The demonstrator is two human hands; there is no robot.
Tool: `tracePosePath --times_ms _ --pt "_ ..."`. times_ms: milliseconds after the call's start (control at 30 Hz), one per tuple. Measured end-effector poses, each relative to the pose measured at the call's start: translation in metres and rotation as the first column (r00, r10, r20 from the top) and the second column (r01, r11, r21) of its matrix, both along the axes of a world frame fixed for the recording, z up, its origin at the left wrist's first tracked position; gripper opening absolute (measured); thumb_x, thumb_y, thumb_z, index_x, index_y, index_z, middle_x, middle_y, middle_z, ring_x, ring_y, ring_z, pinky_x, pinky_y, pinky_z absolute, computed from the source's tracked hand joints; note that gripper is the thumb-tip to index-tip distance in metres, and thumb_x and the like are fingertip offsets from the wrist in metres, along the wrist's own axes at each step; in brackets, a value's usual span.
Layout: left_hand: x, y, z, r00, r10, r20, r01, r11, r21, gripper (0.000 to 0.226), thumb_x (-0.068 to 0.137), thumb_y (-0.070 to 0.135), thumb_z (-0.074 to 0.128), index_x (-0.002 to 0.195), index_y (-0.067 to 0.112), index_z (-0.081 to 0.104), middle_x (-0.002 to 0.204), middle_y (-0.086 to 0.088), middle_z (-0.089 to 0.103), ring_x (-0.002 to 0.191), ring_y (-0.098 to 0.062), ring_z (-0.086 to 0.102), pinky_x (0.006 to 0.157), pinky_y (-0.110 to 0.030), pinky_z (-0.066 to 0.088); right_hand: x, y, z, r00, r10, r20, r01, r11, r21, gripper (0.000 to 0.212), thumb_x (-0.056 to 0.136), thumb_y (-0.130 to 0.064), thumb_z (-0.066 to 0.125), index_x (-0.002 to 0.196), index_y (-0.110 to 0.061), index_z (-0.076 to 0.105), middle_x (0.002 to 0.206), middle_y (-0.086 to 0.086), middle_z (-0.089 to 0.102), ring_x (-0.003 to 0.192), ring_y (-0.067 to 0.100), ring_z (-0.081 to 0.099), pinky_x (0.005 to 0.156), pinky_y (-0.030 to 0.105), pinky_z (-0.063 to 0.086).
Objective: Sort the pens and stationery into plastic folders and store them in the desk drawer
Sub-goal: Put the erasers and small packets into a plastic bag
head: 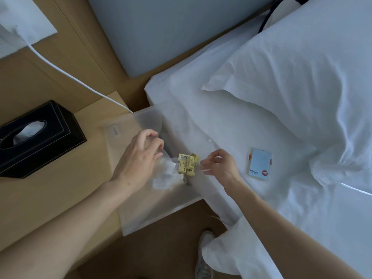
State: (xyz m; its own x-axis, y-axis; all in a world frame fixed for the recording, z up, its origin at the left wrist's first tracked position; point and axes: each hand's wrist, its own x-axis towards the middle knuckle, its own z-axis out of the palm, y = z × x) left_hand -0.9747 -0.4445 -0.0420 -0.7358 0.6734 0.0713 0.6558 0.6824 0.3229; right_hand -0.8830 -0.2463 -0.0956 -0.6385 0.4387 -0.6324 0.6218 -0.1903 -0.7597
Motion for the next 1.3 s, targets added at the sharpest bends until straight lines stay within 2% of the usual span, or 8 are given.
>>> tracePosePath --times_ms 67,133,267,400,467,767,1000,1300 --pt "0.002 0.002 -0.004 1.0 0.003 -0.006 -0.003 1.0 0.004 0.015 0.078 0.002 0.072 0.088 0.006 0.061 0.113 -0.019 0.054 0.094 -0.036 0.06 0.075 -0.039 0.051 -0.001 0.003 -0.002 0.999 -0.022 0.024 0.022 0.999 -0.041 0.021 0.088 0.012 0.048 0.102 -0.003 0.049 0.086 0.016 0.068 0.072 0.024 0.066 0.062 0.026 0.057" --pt "0.004 0.005 -0.008 1.0 0.021 -0.006 -0.02 1.0 0.023 0.015 0.079 0.001 0.071 0.088 0.005 0.061 0.113 -0.019 0.054 0.098 -0.037 0.059 0.076 -0.04 0.051 -0.005 0.008 -0.006 0.997 -0.016 0.077 0.019 0.999 -0.039 0.031 0.084 0.01 0.056 0.11 -0.005 0.048 0.092 0.02 0.068 0.071 0.025 0.067 0.067 0.029 0.058" --pt "0.01 0.008 -0.015 1.0 0.024 -0.003 -0.024 0.999 0.043 0.017 0.077 -0.002 0.072 0.088 0.006 0.061 0.112 -0.019 0.054 0.099 -0.038 0.058 0.08 -0.044 0.051 -0.016 0.014 -0.016 0.981 0.029 0.194 -0.025 0.999 -0.021 0.028 0.084 0.004 0.056 0.109 -0.008 0.048 0.08 0.016 0.066 0.063 0.026 0.066 0.076 0.04 0.058" --pt "0.01 0.011 -0.022 1.0 0.016 0.006 -0.016 0.999 0.041 0.019 0.076 -0.002 0.073 0.089 0.006 0.062 0.111 -0.019 0.054 0.098 -0.038 0.058 0.082 -0.044 0.051 -0.025 0.015 -0.024 0.989 -0.014 0.149 0.006 0.999 0.053 0.003 0.091 -0.007 0.054 0.088 -0.006 0.054 0.078 0.012 0.064 0.058 0.023 0.064 0.067 0.038 0.058" --pt "0.009 0.013 -0.025 1.0 0.015 0.0 -0.015 0.999 0.04 0.019 0.075 -0.001 0.073 0.089 0.007 0.062 0.111 -0.019 0.054 0.098 -0.038 0.058 0.083 -0.044 0.05 -0.029 0.016 -0.028 0.99 -0.045 0.134 0.032 0.995 0.092 0.013 0.092 -0.008 0.054 0.078 -0.009 0.054 0.077 0.012 0.065 0.058 0.022 0.063 0.062 0.034 0.057" --pt "0.003 0.02 -0.036 1.0 0.024 0.02 -0.024 1.0 0.017 0.022 0.074 0.0 0.075 0.092 0.007 0.064 0.112 -0.02 0.055 0.098 -0.039 0.059 0.084 -0.046 0.05 -0.039 0.016 -0.03 0.996 -0.082 0.036 0.077 0.989 0.124 0.006 0.093 -0.01 0.057 0.091 -0.005 0.06 0.071 0.011 0.064 0.044 0.021 0.057 0.044 0.027 0.05" --pt "0.002 0.012 -0.032 0.999 0.038 0.028 -0.038 0.999 -0.031 0.02 0.079 -0.003 0.068 0.093 0.01 0.062 0.115 -0.02 0.053 0.103 -0.038 0.057 0.081 -0.042 0.05 -0.042 0.008 -0.02 0.997 0.029 -0.067 -0.014 0.977 0.214 0.008 0.093 -0.015 0.058 0.091 -0.009 0.063 0.073 0.01 0.066 0.049 0.019 0.056 0.045 0.025 0.046" --pt "0.008 -0.032 -0.014 0.997 0.082 -0.014 -0.083 0.996 -0.046 0.01 0.083 0.0 0.061 0.089 0.006 0.061 0.11 -0.021 0.054 0.1 -0.038 0.058 0.078 -0.041 0.051 -0.041 -0.035 0.018 0.942 0.306 -0.138 -0.255 0.92 0.299 0.02 0.091 -0.023 0.062 0.072 -0.017 0.065 0.067 0.004 0.066 0.058 0.015 0.06 0.056 0.034 0.051"
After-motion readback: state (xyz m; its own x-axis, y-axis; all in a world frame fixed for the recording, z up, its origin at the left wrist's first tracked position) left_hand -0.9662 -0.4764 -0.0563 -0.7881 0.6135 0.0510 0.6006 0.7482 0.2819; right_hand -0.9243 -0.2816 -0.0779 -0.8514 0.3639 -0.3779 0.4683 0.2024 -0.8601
